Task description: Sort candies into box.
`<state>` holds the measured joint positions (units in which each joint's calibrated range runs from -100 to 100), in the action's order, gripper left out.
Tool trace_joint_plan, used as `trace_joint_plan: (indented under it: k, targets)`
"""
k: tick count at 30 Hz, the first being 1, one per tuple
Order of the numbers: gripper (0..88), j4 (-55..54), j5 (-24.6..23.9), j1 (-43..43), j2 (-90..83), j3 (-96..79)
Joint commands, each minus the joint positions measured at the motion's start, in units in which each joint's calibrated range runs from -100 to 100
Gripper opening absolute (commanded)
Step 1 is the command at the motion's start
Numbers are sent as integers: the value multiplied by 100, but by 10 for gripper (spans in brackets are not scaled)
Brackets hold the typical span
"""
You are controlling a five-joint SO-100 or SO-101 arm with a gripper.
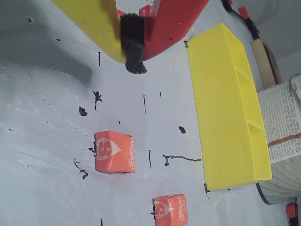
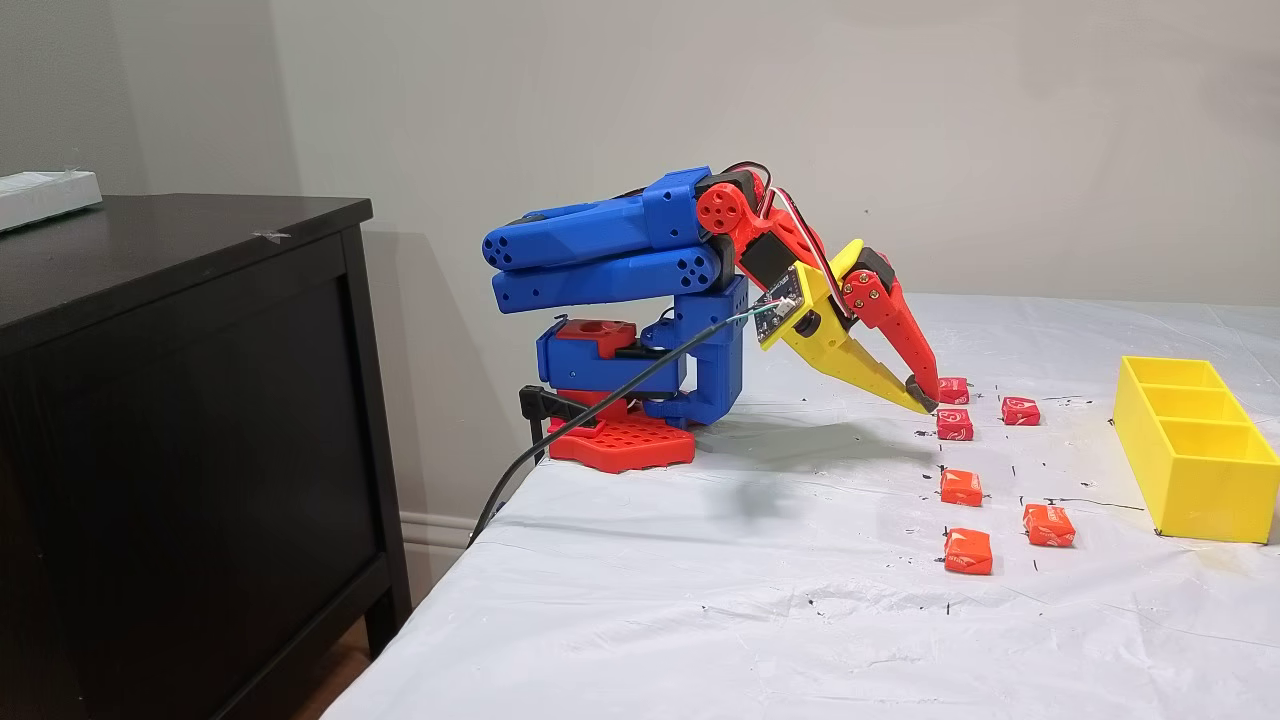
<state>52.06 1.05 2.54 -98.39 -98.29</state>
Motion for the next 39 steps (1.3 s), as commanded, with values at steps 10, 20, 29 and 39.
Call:
trace_joint_plan:
  k: [10, 20, 29, 39]
  targets:
    - [2, 13, 34, -18, -67, -7]
    - [2, 13, 34, -18, -67, -7]
    - [1, -36, 63, -100, -67, -16]
    - [1, 733, 68, -63, -67, 940]
